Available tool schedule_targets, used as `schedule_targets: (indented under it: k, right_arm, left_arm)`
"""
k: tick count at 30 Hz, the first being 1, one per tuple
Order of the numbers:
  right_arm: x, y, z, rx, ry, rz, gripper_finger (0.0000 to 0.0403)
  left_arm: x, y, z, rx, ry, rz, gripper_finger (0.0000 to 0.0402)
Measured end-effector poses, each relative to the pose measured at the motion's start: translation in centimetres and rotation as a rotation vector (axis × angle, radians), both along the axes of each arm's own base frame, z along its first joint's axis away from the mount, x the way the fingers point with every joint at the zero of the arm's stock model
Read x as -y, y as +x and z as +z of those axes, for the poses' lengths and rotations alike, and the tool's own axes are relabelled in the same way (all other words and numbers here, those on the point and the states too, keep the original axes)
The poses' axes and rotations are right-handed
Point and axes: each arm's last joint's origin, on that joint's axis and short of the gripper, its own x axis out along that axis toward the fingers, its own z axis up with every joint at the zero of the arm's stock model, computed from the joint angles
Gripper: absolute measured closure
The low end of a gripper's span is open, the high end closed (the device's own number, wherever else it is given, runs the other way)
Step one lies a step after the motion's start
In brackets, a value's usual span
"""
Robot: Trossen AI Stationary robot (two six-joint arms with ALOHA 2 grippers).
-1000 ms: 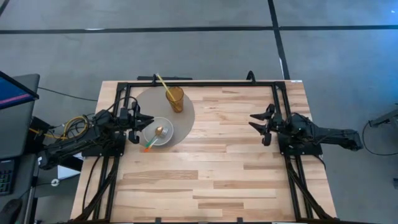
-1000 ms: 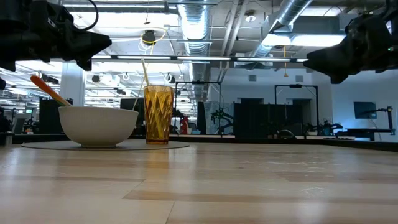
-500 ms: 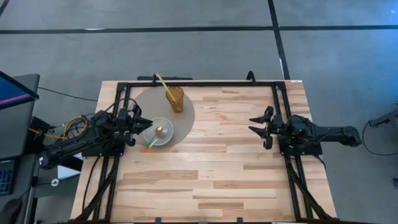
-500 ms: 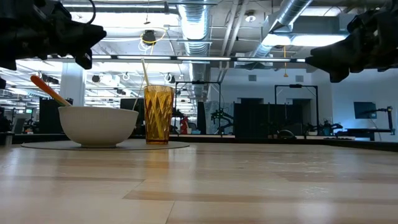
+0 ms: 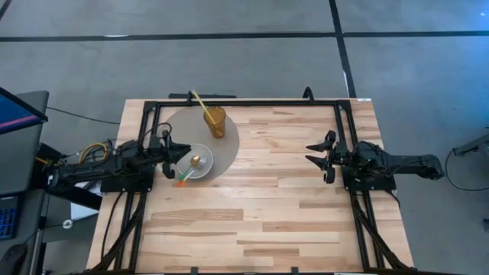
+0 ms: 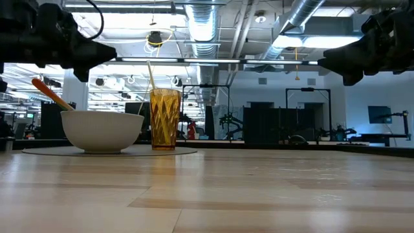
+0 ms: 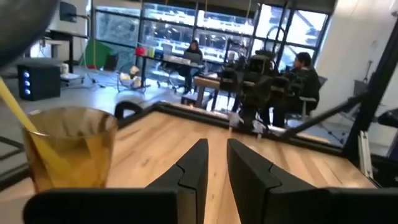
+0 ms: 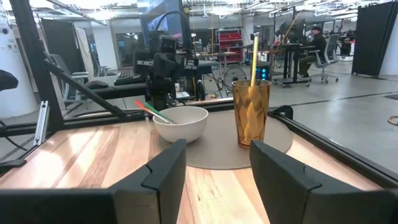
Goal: Pick & Place Utensil
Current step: Return to Home Position
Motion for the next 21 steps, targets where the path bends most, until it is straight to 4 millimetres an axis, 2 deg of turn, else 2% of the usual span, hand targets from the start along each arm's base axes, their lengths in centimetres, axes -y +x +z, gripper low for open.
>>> schedule_targets:
  k: [6,11,21]
  right_arm:
    - [0.0,0.0,0.0,0.0,0.002,0.0,0.0234]
    - [0.0,0.0,0.0,0.0,0.003,0.0,0.0232]
    - [0.0,0.0,0.0,0.0,0.003,0.0,0.023]
  left_arm:
    - [0.8,0.1,-0.2,-0.022,-0.005,-0.024,0.0341]
    - [1.2,0.2,-1.3,-0.141,0.008,-0.032,0.0341]
    - [1.4,0.2,-1.3,-0.15,0.048,-0.052,0.0341]
